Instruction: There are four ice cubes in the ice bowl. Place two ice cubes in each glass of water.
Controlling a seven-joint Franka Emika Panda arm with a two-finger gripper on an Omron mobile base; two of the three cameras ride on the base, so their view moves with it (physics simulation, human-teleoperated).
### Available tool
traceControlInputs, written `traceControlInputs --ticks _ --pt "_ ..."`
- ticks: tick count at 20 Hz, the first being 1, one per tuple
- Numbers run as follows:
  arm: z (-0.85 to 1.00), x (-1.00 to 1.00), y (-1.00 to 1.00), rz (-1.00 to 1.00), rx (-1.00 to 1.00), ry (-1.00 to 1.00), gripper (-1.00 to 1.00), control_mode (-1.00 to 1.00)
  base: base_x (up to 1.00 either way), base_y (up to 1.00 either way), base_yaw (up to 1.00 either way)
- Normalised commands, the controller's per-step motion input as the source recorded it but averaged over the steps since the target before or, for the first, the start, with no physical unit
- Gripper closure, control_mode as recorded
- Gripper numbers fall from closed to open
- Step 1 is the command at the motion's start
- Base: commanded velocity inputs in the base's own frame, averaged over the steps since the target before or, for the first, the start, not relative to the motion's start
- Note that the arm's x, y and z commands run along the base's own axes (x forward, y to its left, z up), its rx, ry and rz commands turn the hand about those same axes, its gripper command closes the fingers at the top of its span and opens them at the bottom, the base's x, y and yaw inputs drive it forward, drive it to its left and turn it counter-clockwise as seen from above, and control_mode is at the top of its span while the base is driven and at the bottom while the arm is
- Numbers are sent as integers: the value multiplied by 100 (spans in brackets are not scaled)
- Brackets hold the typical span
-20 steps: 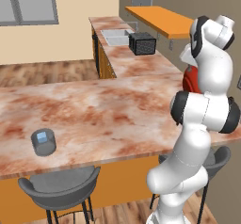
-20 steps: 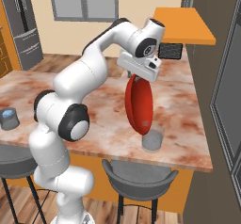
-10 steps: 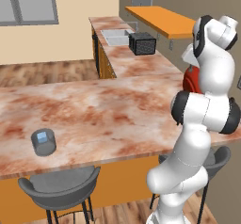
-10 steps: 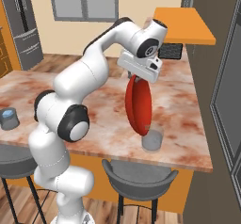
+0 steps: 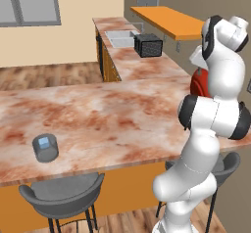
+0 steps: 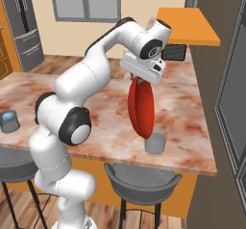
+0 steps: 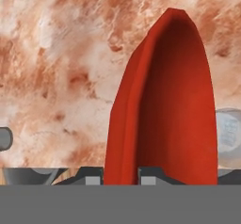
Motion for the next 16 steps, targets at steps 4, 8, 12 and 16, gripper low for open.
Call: traceControlInputs --ticks 4,8,12,16 --pt "18 -2 0 2 1 0 100 -100 0 0 0" --pt "38 -18 13 3 0 0 100 -100 0 0 0" --pt "17 -34 83 2 -6 -1 100 -100 0 0 0" --pt "-47 -11 100 4 -18 -3 100 -100 0 0 0"
